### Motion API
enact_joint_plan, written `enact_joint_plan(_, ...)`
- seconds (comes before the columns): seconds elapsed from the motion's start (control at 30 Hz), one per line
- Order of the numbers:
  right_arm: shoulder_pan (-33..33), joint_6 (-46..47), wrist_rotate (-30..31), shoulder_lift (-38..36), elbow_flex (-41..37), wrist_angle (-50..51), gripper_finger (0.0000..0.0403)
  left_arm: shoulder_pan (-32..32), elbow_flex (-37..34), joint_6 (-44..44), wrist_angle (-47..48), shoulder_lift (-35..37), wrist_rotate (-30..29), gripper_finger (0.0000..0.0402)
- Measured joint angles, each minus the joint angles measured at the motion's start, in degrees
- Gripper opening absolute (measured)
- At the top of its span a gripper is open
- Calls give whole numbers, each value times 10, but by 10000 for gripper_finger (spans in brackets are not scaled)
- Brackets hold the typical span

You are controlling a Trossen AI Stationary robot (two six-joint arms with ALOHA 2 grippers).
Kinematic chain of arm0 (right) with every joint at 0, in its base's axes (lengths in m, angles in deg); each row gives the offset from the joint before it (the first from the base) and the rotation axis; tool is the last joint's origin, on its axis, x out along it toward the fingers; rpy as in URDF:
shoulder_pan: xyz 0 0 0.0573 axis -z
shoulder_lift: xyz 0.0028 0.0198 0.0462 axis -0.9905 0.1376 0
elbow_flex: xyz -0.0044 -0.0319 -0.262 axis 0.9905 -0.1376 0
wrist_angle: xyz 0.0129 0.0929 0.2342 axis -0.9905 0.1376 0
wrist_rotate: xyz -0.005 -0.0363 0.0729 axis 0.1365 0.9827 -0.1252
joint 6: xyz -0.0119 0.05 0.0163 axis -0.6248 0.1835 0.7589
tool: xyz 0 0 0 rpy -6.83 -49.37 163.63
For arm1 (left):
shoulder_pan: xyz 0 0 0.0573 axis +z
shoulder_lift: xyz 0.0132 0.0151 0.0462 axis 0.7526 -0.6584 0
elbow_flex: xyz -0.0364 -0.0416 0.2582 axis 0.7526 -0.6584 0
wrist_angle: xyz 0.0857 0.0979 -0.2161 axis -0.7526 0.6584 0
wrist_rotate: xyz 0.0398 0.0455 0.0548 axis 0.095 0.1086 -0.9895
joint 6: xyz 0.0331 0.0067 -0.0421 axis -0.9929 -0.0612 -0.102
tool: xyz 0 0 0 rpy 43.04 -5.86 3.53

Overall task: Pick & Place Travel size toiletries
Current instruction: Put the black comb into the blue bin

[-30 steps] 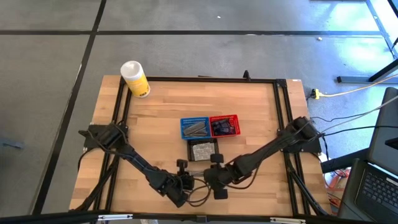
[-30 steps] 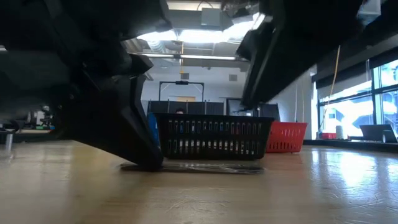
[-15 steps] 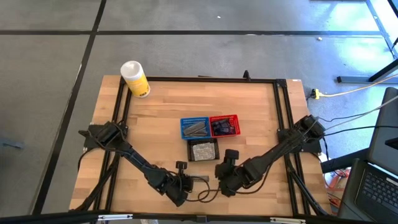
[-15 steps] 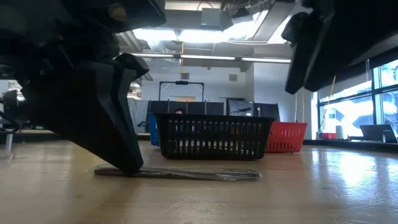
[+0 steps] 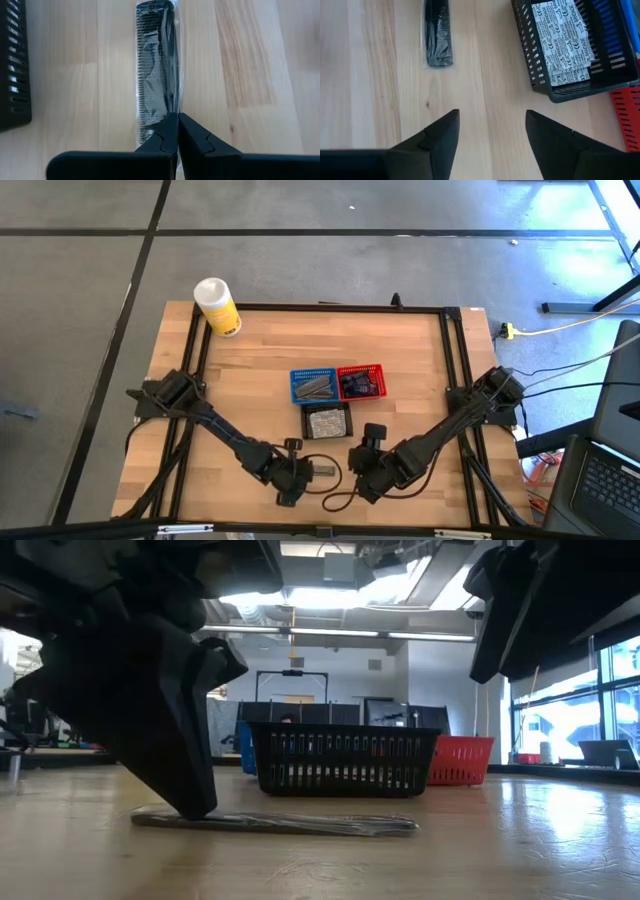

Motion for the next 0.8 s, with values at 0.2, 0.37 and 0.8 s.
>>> enact_joint_plan(0.2, -2, 0, 2, 0, 0, 0, 225, 6, 0, 2, 12, 19, 11, 1)
enact_joint_plan(0.37, -2, 0, 2, 0, 0, 0, 232, 12, 0, 0, 32, 38, 12, 1)
enact_joint_plan(0.8, -13, 15, 11, 0, -2, 13, 215, 14, 0, 4, 85, 89, -27, 1)
